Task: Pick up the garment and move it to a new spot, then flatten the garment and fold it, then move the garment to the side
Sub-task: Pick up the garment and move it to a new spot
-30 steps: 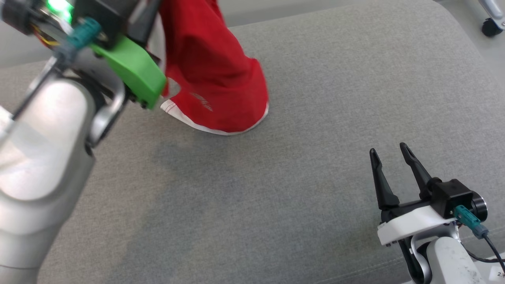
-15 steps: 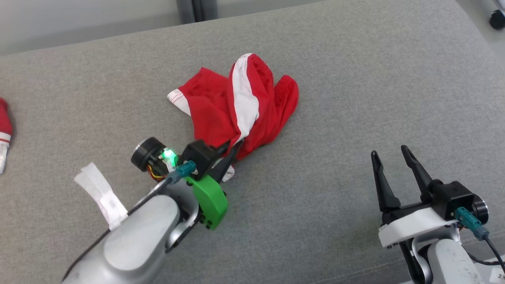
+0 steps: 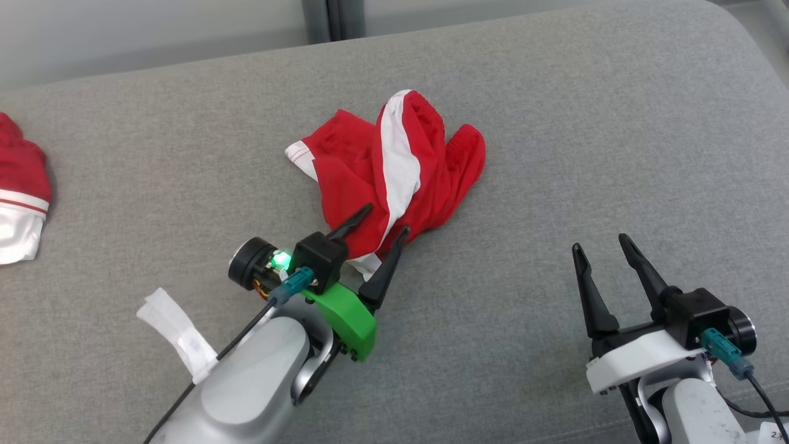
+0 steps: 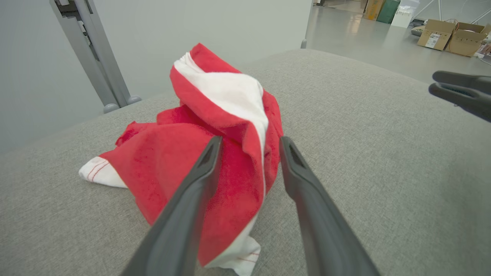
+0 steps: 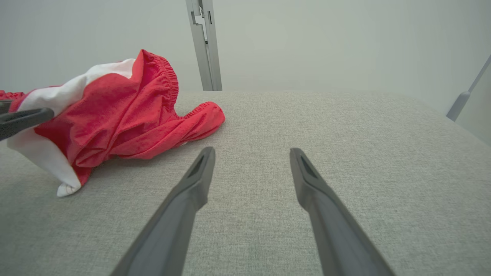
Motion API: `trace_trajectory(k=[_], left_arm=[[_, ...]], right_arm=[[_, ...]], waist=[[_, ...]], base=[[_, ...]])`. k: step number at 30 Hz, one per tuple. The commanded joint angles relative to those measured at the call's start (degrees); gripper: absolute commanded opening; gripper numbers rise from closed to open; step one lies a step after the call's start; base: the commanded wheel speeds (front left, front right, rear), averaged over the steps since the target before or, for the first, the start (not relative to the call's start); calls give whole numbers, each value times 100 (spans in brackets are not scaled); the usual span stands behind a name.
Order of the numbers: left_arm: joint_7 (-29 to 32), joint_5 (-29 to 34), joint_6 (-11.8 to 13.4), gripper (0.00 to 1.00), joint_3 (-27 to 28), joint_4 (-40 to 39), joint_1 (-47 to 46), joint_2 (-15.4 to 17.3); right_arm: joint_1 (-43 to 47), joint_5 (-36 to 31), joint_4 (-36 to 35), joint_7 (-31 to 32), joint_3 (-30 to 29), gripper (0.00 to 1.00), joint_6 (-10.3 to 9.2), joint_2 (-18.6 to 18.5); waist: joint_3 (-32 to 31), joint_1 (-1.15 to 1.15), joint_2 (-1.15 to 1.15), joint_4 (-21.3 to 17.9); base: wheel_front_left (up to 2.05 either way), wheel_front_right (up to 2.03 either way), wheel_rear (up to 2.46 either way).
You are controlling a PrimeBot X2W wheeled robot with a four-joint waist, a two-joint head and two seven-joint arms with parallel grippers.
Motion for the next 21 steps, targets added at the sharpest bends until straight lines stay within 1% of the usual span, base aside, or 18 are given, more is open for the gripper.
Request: trace_trajectory(k=[1, 4, 9, 15, 21], left_arm=[[-35, -31, 41, 100, 87, 1, 136, -11], [-51, 31, 87, 100, 324, -192, 257, -41], [-50, 181, 160, 100, 885, -651, 730, -33], [-51, 279, 140, 100, 1490, -914, 1333, -107], [-45, 392, 107, 100, 2262, -1204, 2017, -231]], right_arm=[[80, -23, 11, -4, -5, 100, -8, -20], [117, -57, -11, -4, -32, 100, -8, -19], [132, -113, -29, -4, -76, 100, -8, -21], [246, -195, -16, -4, -140, 100, -8, -20], [388, -223, 9, -4, -159, 100, -8, -20]], waist=[[-96, 0, 0, 63], [-220, 0, 0, 146], [-455, 0, 0, 306], [-777, 0, 0, 531], [-1035, 0, 0, 721]], base=[[0, 0, 0], [0, 0, 0], [0, 0, 0], [0, 0, 0], [0, 0, 0]])
